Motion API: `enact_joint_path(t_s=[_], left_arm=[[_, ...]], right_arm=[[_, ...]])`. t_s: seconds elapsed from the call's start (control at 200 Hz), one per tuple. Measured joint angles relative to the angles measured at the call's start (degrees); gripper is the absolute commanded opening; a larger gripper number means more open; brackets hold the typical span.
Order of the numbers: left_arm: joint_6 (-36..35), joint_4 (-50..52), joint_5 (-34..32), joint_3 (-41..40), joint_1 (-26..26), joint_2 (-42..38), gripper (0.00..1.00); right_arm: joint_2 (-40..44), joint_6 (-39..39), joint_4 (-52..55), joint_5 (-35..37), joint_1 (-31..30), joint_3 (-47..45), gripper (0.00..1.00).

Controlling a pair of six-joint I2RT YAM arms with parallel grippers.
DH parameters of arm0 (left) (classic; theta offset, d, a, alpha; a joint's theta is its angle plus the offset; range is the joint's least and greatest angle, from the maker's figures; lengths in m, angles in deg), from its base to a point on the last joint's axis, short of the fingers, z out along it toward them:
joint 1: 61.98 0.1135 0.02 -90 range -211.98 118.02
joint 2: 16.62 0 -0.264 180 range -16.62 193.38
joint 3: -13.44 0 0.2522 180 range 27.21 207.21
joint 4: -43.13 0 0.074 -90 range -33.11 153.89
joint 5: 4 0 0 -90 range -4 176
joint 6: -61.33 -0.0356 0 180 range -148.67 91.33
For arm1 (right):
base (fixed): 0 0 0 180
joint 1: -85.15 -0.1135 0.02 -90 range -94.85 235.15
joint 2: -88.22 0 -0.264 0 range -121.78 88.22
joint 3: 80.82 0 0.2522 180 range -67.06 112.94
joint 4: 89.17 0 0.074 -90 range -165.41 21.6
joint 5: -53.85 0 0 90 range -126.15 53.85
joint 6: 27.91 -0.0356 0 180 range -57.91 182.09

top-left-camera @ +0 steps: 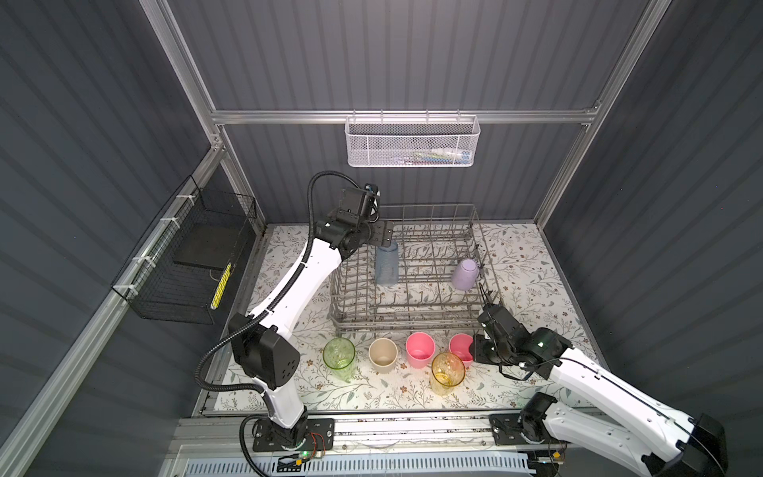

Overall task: Load cups into a dish rack
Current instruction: Pick up the cup from the bottom-center of the table.

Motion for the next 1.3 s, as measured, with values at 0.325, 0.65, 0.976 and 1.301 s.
enact_joint_path(t_s=[0.325,0.65,0.976,1.301], left_arm=[[0.0,0.0,0.0,0.0,0.0,0.0,0.94],[0.0,0.0,0.0,0.0,0.0,0.0,0.94],[0.0,0.1,0.0,0.0,0.0,0.0,0.94],[0.6,0.2,0.3,0.1,0.0,0.0,0.94]], right_arm=[[0.7,-1.4,0.1,0.9,-0.2,-1.4,0.07],[3.9,-1.4,7.1,2.1,-0.8,0.9,0.0],[5.0,1.0,25.1,7.4,-0.8,18.2,0.0],[5.6,7.5,32.6,11.8,-0.8,37.8,0.0]])
